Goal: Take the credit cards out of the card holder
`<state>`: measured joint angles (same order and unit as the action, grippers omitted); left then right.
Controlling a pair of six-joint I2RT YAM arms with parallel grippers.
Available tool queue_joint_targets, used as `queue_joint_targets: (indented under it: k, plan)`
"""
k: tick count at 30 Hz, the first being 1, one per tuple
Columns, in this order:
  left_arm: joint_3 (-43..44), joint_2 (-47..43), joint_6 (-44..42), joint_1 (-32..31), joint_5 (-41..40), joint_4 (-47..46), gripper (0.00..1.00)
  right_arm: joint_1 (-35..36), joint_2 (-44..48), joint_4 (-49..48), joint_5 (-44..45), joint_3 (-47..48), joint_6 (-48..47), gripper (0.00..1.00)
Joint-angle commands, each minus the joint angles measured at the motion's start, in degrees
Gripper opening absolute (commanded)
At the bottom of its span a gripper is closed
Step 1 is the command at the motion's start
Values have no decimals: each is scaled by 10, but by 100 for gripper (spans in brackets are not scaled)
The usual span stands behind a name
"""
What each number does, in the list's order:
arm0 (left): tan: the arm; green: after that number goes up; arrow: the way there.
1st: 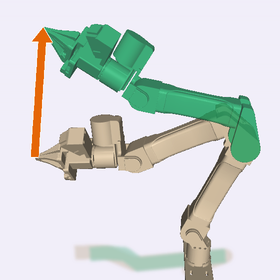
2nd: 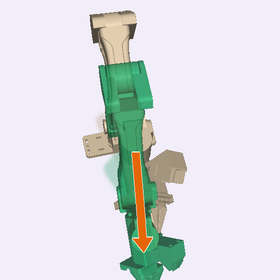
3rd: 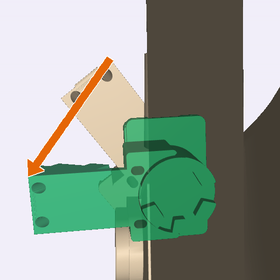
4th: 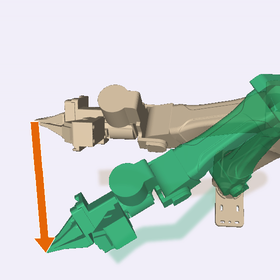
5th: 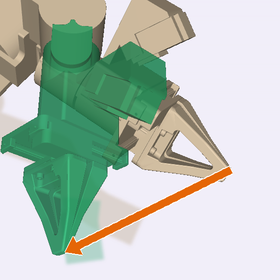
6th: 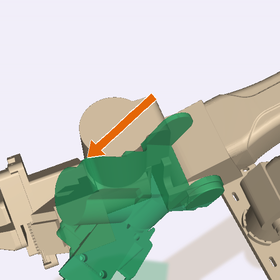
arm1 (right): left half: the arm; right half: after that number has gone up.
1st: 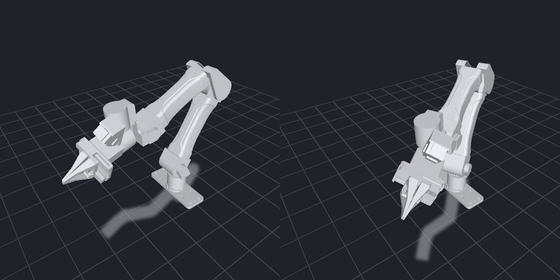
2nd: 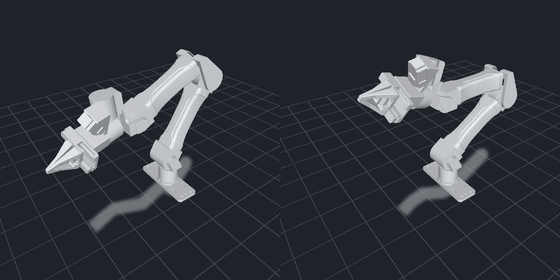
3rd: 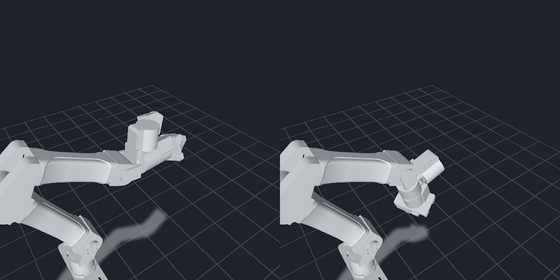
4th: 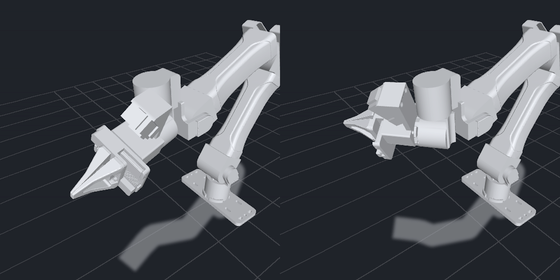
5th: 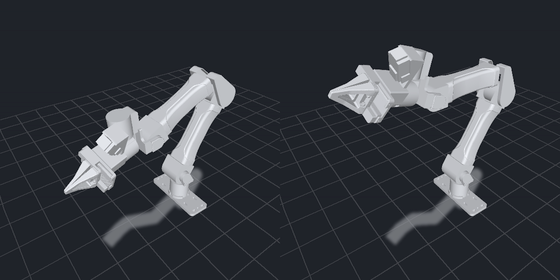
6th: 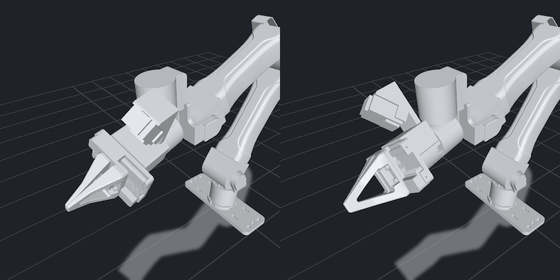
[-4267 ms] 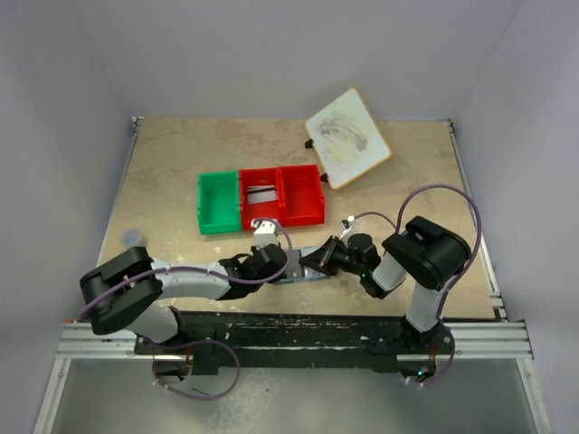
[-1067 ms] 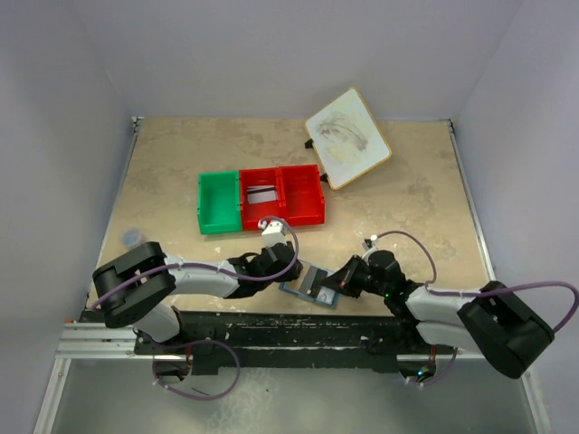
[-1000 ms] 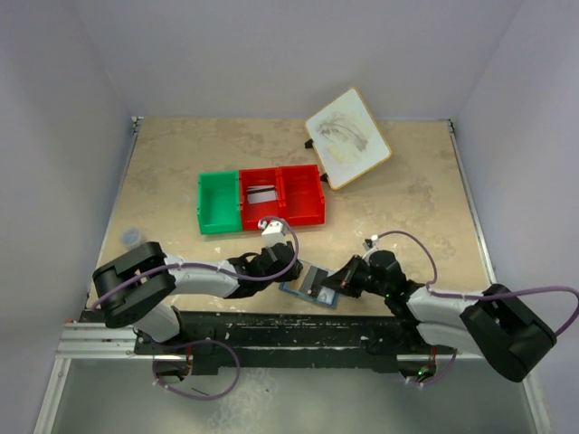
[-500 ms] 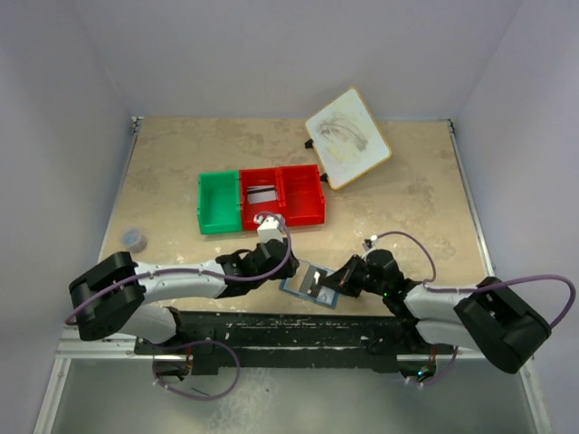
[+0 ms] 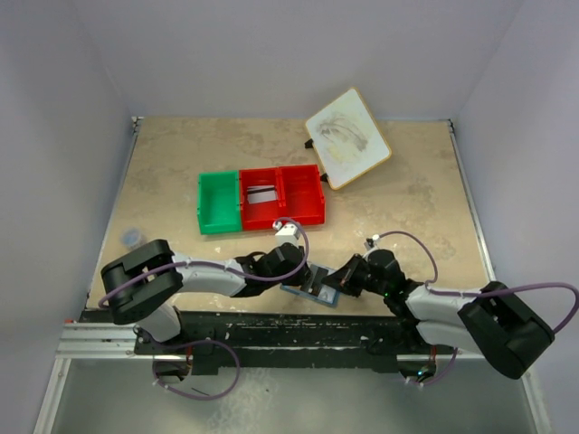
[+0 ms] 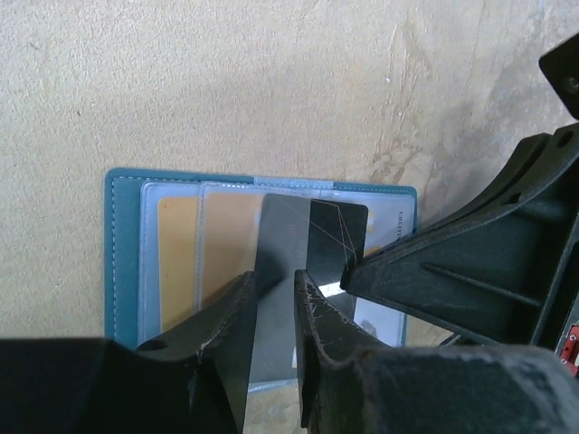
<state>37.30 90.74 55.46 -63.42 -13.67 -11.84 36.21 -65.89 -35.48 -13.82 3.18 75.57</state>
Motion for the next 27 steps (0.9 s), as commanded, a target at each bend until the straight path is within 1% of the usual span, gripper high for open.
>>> queue_joint_targets:
  k: [1,4,7,9,14,16,20,21,23,27]
  plan:
    - [-6,28,8,-1,-10,40,20,-4,5,-32,12,-4,10,10]
    - [-17,30,13,-1,-9,38,18,-4,-3,-48,11,1,10,18]
    - [-23,29,14,-1,-10,37,17,-4,-22,-62,5,12,7,20]
    - [-24,28,16,-1,-12,37,17,-4,-40,-79,2,15,6,20]
    - [-26,23,18,-1,-17,39,16,-4,-108,-158,-17,16,10,19]
    - [-26,21,17,-1,-19,41,16,-3,-132,-190,-10,22,8,19]
    - [-29,18,19,-1,-24,42,16,-3,-153,-208,-15,31,7,16]
    - [-29,17,19,-1,-26,42,16,-4,-151,-207,-14,31,7,12]
    - [-30,13,20,-1,-32,44,16,-4,-139,-177,-24,32,5,0]
    - [-29,6,20,-1,-46,59,16,-4,-74,-81,1,29,-4,0]
